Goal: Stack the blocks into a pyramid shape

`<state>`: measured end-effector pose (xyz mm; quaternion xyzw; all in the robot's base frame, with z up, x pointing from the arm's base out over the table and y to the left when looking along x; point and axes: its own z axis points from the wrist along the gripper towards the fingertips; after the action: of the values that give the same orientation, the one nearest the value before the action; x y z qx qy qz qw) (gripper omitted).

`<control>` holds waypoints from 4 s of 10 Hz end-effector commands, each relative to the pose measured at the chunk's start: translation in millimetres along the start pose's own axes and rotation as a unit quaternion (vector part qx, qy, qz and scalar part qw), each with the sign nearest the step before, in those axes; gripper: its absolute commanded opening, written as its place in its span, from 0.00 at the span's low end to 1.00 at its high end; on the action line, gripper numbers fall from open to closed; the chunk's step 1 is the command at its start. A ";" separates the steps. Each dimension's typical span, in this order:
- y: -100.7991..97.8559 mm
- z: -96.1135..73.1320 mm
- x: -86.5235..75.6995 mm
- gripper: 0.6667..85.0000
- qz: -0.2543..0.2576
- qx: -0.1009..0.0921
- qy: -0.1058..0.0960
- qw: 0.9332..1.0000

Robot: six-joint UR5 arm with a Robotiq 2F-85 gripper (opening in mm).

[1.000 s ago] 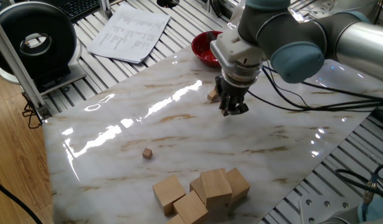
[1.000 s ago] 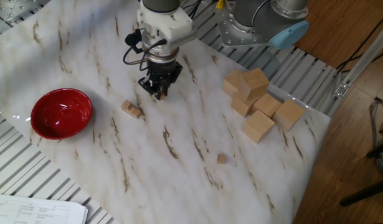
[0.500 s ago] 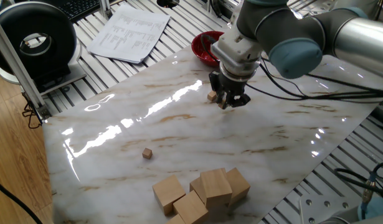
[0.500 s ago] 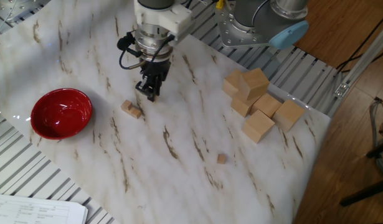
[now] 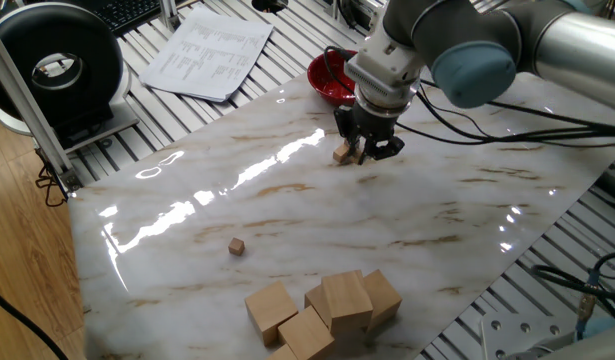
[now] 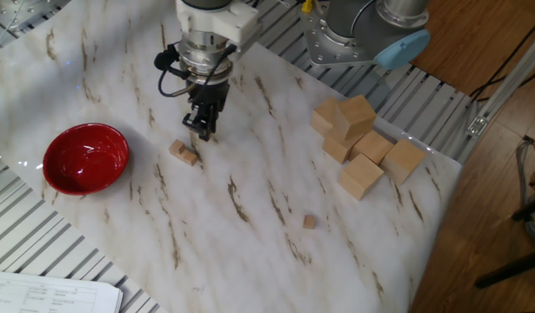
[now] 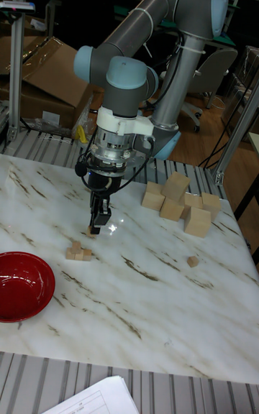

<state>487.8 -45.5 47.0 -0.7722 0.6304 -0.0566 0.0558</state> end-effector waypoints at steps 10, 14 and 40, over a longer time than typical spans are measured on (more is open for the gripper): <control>-17.1 4.6 11.5 0.18 0.019 -0.007 -0.009 1.000; -20.9 7.8 12.6 0.18 0.018 -0.007 -0.006 1.000; -33.9 8.1 15.8 0.17 0.059 -0.027 -0.015 0.998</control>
<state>523.0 -54.5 42.7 -0.7339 0.6773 -0.0248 0.0451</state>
